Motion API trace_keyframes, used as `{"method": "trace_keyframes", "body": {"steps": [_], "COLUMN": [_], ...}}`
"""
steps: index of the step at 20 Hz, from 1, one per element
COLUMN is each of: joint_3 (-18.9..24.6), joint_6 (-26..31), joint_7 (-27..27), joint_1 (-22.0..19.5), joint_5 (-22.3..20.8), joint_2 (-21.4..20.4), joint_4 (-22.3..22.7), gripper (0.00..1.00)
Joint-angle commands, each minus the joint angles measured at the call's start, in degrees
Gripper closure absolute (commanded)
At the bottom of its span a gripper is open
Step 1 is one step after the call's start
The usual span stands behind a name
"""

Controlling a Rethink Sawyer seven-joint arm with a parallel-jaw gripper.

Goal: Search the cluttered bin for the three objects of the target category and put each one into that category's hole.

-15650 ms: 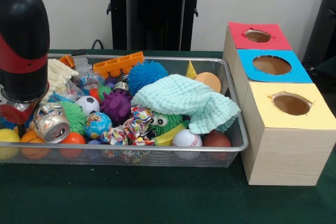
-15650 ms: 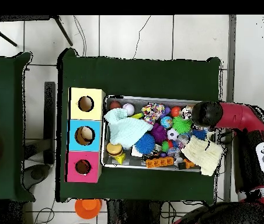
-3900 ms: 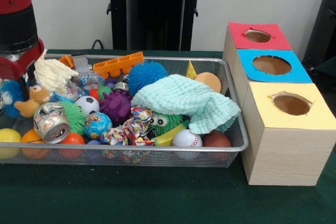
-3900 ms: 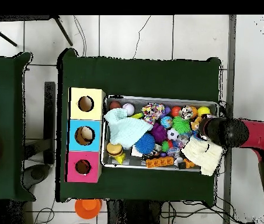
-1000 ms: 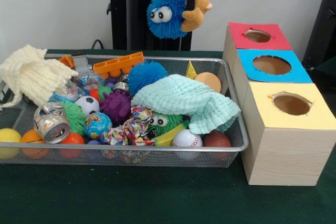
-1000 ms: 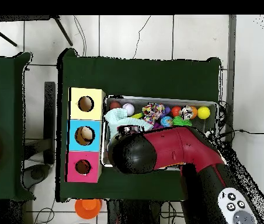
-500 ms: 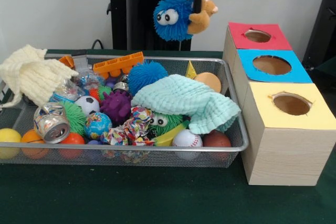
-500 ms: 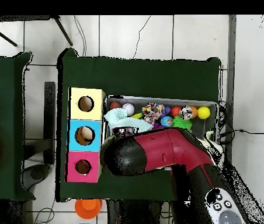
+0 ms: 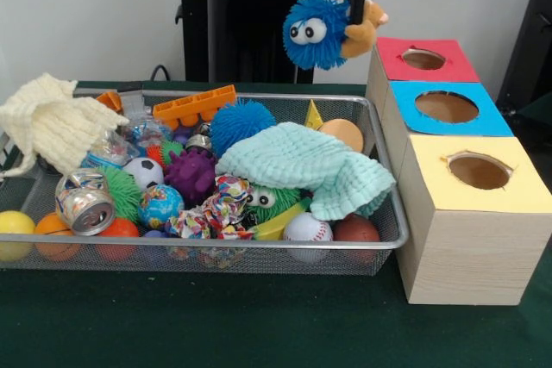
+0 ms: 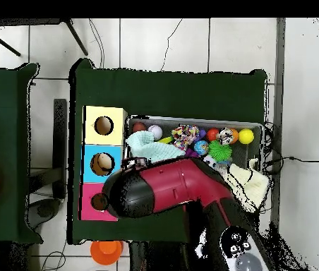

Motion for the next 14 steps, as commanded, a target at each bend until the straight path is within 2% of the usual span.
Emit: {"method": "trace_keyframes", "body": {"steps": [1, 4, 8, 12, 14], "joint_3": [-4.0, -4.6, -4.1, -4.4, -5.4], "joint_6": [-0.2, 0.0, -3.7, -4.5, -7.1], "joint_7": [14.6, 13.7, 15.7, 17.3, 19.2], "joint_1": [1.2, 1.4, 0.6, 0.9, 1.8], "joint_5": [0.4, 0.0, 3.5, 6.1, 6.2], "joint_2": [0.9, 1.4, 0.7, 0.8, 2.2], "joint_4": [5.1, 5.1, 5.8, 2.9, 2.4], "gripper": [1.00, 1.00, 1.00, 1.00, 1.00]}}
